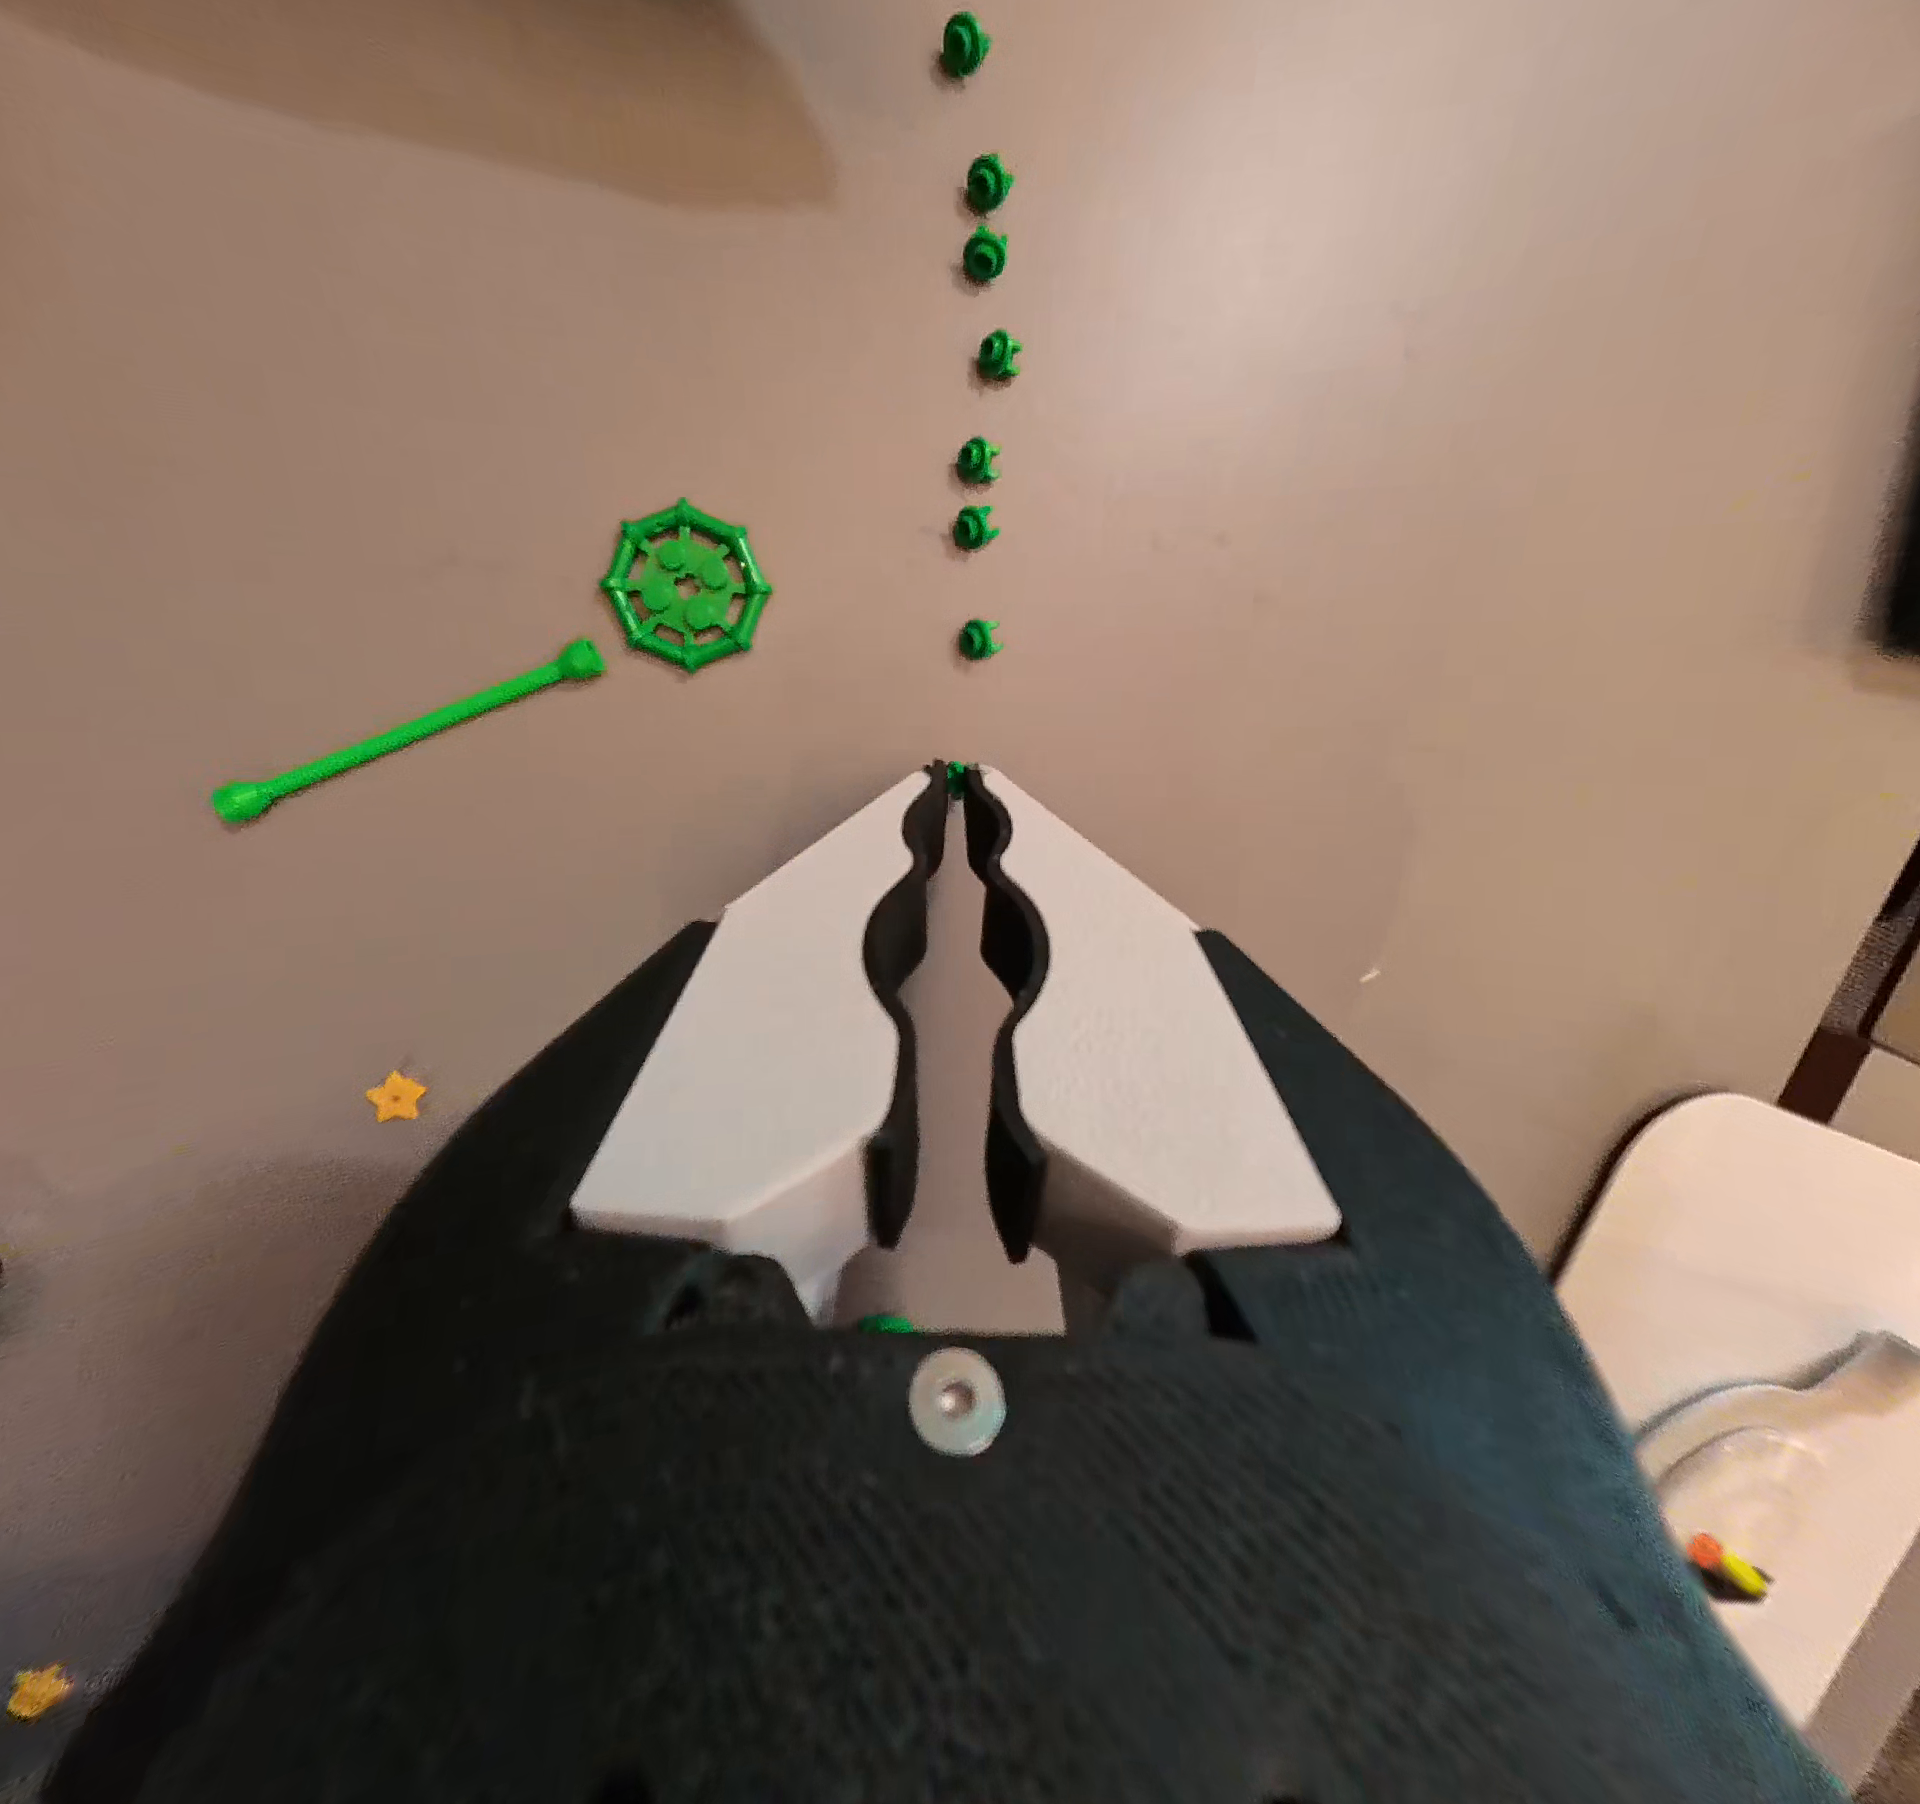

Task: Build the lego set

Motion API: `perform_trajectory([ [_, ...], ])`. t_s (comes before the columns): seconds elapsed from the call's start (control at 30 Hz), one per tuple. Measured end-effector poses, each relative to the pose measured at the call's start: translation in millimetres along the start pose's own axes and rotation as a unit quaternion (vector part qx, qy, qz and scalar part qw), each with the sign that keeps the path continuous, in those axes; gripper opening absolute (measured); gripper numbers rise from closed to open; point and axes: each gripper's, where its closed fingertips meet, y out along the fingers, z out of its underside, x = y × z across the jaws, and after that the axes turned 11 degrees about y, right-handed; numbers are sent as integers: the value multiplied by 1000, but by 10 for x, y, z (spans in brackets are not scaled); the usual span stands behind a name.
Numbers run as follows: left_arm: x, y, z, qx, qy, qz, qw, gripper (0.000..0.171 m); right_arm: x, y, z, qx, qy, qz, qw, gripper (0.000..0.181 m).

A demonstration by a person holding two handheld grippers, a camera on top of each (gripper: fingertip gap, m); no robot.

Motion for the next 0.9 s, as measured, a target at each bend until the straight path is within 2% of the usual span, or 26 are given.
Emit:
perform_trajectory([
  [0.23, 2, -15, 5, -2, -1, 0, 1000, 0, 5, 88, -59, 40, -20, -9, 999, 1],
  [0.5, 13, -37, 5, -6, -4, -1, 1000, 0, 8, 100, -108, 48, -24, -4, 999, 6],
  [0.8, 17, -44, 9, -6, -5, -3, 1000, 0, 50, -56, -112, 17, -2, 1, 1000, 9],
  [0.9, 21, -47, 9, -7, -5, -3, 1000, 0, 178, -189, -151, -18, 23, -1, 1000, 10],
])
